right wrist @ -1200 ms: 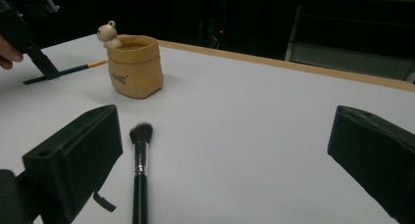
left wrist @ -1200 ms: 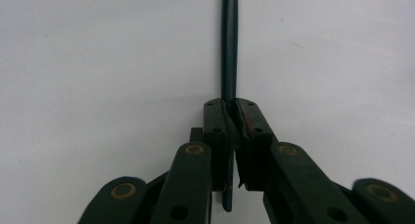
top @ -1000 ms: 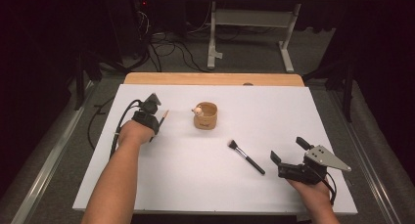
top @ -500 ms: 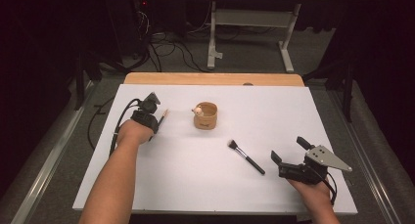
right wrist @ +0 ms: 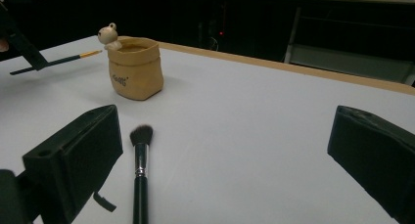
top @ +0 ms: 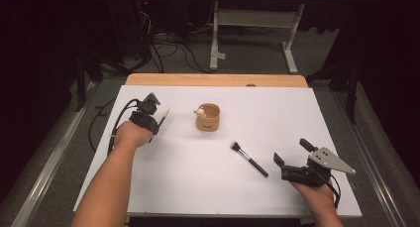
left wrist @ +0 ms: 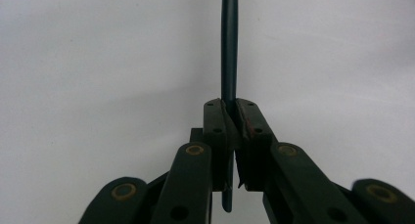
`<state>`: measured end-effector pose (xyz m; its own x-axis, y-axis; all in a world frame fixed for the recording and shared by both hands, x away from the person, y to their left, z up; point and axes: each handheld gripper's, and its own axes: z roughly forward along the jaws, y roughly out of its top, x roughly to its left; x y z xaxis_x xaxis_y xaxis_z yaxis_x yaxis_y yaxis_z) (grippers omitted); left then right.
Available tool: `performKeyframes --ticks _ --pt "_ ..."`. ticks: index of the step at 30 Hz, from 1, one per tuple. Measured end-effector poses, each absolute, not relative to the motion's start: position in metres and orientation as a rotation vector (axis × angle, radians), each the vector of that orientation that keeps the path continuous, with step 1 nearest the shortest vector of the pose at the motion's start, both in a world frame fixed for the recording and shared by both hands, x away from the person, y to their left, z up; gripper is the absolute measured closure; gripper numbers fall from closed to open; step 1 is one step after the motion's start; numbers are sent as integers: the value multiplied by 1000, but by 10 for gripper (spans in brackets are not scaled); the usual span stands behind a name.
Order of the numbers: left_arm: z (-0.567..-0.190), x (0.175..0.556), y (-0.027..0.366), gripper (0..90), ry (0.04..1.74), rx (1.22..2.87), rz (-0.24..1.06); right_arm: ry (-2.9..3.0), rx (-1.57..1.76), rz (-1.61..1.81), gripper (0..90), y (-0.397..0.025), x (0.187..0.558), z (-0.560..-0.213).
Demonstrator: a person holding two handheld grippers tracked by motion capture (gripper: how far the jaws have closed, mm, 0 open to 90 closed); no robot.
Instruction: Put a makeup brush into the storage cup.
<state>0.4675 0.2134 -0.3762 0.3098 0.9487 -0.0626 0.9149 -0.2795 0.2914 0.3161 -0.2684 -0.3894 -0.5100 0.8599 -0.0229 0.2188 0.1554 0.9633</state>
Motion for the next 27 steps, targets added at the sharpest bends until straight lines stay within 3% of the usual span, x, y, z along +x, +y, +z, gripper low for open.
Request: performKeyframes --ticks 16,27 --pt "-368 448 213 844 1601 2297 220 1839 1030 1372 10 -267 316 -390" --pt "-372 429 227 844 1557 2191 215 1842 1034 1373 10 -266 316 -390"
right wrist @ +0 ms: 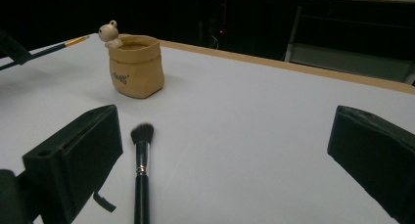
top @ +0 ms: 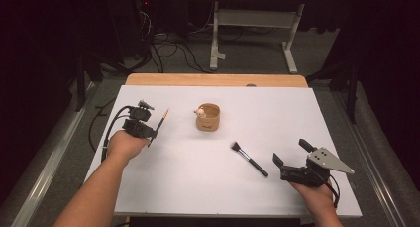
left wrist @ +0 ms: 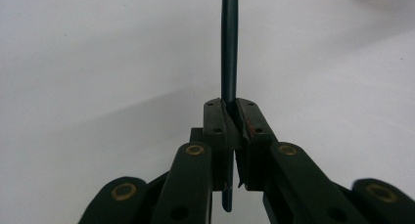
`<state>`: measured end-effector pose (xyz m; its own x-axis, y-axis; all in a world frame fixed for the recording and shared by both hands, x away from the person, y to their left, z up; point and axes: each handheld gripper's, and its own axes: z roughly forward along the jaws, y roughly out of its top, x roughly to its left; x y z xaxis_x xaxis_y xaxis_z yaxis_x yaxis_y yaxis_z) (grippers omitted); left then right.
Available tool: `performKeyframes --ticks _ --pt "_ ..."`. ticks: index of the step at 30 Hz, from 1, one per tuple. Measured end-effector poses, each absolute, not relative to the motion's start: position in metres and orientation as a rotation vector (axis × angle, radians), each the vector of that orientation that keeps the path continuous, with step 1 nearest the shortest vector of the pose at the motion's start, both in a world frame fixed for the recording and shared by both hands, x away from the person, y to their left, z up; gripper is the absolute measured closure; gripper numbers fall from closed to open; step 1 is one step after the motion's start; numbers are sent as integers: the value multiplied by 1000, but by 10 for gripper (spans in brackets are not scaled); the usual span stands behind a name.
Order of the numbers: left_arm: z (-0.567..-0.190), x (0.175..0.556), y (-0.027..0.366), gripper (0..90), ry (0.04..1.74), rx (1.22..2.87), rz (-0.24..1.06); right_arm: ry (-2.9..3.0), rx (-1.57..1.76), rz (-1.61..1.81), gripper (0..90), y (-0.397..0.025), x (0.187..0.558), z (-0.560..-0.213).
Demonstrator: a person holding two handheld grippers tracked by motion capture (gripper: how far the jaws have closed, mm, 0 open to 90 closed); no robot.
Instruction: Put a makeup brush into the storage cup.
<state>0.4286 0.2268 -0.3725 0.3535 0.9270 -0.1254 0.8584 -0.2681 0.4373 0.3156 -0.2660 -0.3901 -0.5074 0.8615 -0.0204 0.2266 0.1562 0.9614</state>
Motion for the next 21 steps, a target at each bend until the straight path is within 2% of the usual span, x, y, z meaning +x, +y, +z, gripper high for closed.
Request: performKeyframes --ticks 21 --pt "-396 394 235 844 1469 1939 247 1847 1027 1362 10 -265 316 -391"
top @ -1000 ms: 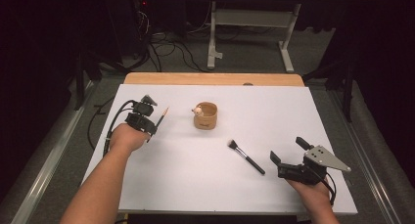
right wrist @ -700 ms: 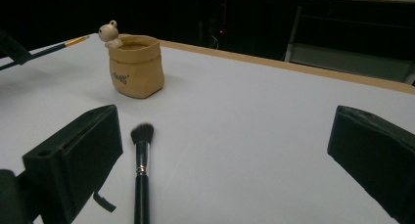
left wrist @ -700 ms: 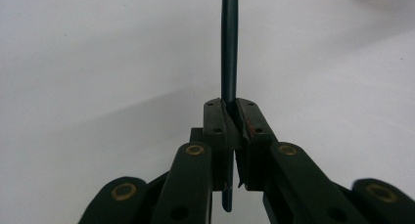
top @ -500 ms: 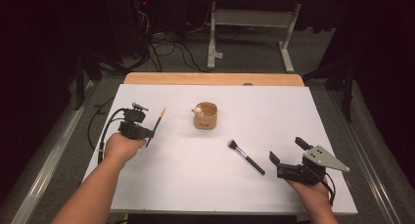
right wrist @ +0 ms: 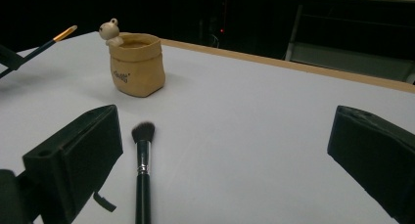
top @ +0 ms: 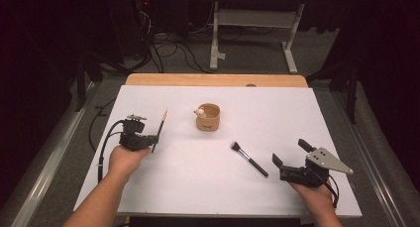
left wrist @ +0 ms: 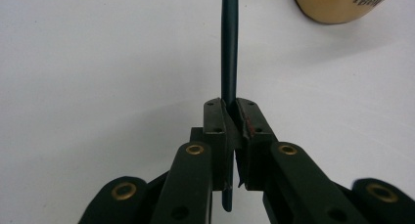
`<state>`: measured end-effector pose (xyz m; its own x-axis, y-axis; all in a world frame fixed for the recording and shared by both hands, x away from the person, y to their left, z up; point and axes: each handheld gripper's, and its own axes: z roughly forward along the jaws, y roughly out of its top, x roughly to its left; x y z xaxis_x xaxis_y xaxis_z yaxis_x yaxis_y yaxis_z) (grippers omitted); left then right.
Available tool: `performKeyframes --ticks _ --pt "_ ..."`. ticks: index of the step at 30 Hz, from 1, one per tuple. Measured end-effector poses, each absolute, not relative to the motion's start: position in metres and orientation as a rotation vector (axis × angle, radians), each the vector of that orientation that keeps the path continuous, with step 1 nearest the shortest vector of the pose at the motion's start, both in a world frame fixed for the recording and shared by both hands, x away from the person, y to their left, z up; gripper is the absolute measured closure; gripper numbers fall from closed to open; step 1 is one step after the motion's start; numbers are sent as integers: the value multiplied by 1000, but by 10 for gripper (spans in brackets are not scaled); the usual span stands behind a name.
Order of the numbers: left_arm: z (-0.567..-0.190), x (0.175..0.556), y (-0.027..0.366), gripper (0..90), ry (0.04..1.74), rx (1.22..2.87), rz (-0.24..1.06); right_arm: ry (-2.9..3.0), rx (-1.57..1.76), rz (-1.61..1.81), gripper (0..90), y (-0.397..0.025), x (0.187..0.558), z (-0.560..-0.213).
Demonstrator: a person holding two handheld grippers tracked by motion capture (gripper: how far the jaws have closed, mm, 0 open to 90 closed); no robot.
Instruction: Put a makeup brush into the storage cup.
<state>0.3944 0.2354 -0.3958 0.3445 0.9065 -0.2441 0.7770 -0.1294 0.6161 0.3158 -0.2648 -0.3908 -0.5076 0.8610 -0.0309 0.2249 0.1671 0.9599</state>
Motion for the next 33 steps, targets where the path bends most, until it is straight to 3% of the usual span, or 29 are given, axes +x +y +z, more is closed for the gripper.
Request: performKeyframes --ticks 33 --pt "-425 366 231 845 1321 1682 366 1856 1015 1354 10 -263 316 -392"
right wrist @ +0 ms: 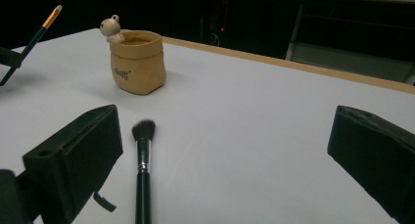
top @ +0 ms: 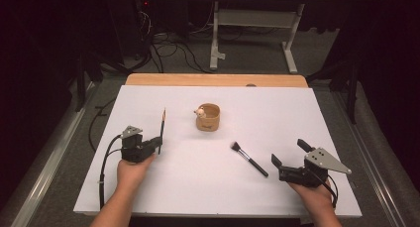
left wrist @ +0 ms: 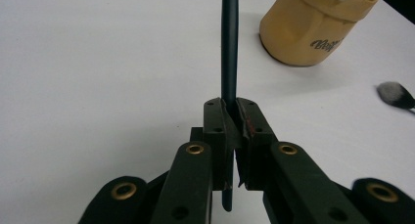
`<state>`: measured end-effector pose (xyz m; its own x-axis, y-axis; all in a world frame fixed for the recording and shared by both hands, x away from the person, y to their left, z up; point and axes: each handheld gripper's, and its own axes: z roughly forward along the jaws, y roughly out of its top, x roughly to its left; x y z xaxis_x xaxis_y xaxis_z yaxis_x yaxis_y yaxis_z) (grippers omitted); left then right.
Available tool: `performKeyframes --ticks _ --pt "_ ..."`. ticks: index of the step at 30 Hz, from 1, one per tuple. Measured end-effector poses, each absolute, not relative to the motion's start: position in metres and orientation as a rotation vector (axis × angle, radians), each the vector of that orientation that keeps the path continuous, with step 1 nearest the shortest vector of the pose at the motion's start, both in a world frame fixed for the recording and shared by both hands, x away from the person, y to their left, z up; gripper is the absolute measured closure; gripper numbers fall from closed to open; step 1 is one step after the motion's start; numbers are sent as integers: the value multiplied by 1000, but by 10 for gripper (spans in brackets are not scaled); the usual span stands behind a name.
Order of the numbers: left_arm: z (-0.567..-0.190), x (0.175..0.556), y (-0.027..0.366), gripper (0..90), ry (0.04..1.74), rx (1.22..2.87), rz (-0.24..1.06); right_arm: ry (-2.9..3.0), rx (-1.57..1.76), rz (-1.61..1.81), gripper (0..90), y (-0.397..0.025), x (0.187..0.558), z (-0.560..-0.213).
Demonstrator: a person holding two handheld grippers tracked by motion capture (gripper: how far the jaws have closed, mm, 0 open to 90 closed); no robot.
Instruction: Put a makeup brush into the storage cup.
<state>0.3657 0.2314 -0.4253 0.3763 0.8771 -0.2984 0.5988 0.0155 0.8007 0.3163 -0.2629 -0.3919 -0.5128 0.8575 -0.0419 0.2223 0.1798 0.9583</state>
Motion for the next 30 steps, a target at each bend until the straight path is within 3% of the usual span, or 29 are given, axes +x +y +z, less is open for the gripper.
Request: performKeyframes --ticks 30 --pt "-425 350 223 844 1176 1624 392 1876 1007 1330 10 -260 319 -396"
